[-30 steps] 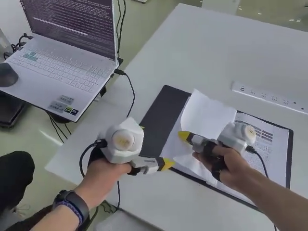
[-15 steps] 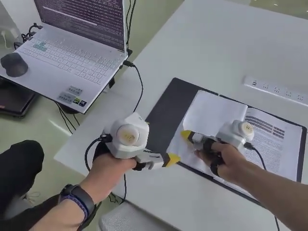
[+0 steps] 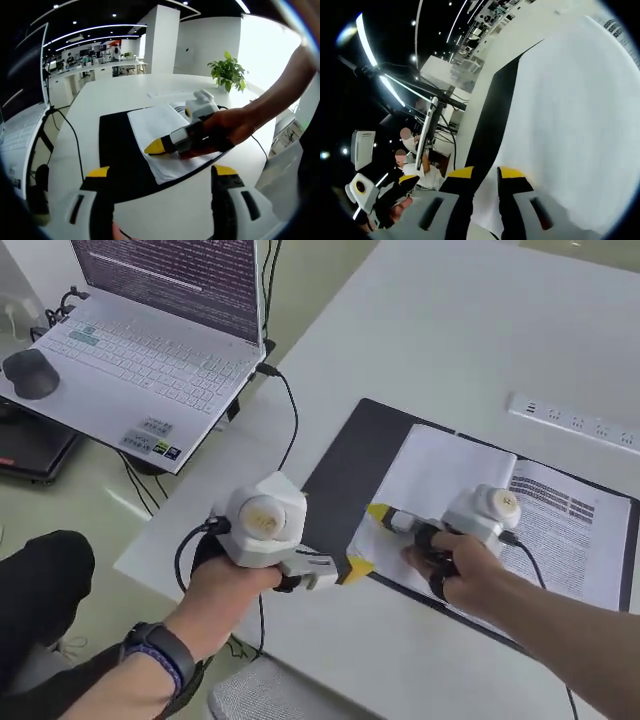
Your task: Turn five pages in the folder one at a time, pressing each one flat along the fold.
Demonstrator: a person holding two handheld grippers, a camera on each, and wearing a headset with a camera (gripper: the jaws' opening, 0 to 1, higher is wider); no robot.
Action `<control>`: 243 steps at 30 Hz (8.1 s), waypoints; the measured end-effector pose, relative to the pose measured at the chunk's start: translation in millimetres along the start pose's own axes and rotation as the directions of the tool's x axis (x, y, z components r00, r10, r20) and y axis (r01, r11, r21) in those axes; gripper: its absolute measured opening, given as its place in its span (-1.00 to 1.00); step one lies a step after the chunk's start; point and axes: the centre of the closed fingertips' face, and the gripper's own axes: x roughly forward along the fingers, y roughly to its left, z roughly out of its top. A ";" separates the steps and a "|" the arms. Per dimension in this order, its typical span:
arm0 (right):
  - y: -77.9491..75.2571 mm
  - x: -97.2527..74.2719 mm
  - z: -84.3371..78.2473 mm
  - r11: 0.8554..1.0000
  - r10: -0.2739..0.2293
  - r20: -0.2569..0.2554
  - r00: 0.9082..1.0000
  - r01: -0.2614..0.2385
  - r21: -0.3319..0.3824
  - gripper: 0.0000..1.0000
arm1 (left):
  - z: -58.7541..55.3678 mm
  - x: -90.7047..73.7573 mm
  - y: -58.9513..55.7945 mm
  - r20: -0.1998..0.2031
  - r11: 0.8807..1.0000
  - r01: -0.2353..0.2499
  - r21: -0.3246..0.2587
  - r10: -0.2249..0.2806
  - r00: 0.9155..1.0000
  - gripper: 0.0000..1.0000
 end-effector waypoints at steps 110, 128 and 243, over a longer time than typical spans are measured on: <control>-96.1 -117.4 115.3 1.000 -0.018 0.288 0.957 0.010 0.027 -1.00 | -38.2 92.1 -7.5 -0.147 0.999 0.014 0.042 -0.008 0.989 -1.00; -136.5 -101.6 184.8 0.988 -0.069 0.457 0.887 -0.003 0.155 -1.00 | -45.4 105.1 2.1 -0.153 0.999 0.021 0.043 -0.014 0.988 -1.00; -40.7 -164.3 -33.7 0.986 0.057 0.099 0.994 -0.040 -0.165 -1.00 | -43.7 98.2 -13.3 -0.208 0.999 0.041 0.017 -0.036 0.978 -0.98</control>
